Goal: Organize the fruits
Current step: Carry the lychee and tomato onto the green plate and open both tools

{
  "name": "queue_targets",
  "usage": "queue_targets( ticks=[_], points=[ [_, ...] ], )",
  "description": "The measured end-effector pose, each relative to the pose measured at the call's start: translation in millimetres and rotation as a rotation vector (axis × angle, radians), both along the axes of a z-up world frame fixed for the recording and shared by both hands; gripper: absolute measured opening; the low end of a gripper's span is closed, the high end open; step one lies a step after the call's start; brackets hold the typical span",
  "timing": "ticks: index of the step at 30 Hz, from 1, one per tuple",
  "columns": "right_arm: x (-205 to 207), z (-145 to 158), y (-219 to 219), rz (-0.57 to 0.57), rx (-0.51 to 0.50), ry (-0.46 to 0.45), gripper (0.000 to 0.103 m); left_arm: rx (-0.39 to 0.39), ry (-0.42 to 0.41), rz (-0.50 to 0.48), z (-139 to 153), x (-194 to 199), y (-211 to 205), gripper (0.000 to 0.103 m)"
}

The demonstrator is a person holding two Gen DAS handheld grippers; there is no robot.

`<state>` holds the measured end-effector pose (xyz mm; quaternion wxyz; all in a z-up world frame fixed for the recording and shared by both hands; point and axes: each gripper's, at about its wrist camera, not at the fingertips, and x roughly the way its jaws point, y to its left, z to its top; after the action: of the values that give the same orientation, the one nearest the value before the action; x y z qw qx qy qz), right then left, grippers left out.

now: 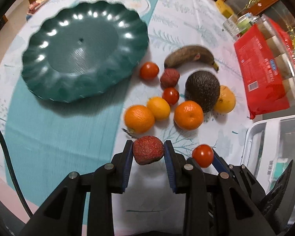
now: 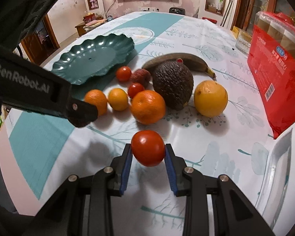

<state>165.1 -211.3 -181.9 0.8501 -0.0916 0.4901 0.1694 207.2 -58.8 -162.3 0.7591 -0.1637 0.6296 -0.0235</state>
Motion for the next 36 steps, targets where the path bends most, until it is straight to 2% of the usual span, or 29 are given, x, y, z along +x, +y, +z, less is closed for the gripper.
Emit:
queue_targets(
  ticks=[8,17,28,36],
  points=[
    [-13.2,23.7,31.4,-0.035,0.011,-0.002,0.033,0.01,-0.103,-0.02,38.6,-1.0,49.7,0.03],
    [-0.9,46.4,84.1,-0.112,0.038,-0.023,0.033,0.011,-0.186,-0.033,55.8,19.9,120.2,0.03],
    [39.1,57.2,146.8,-0.173,0.053,-0.087,0.033,0.049,-0.24,-0.114,53.3,63.9,180.2,0.03],
    [65.2,48.7,175.5,-0.22,0.064,-0.079,0.033,0.052,-0.24,-0.184,36.4,82.3,192.9,0.03]
  ],
)
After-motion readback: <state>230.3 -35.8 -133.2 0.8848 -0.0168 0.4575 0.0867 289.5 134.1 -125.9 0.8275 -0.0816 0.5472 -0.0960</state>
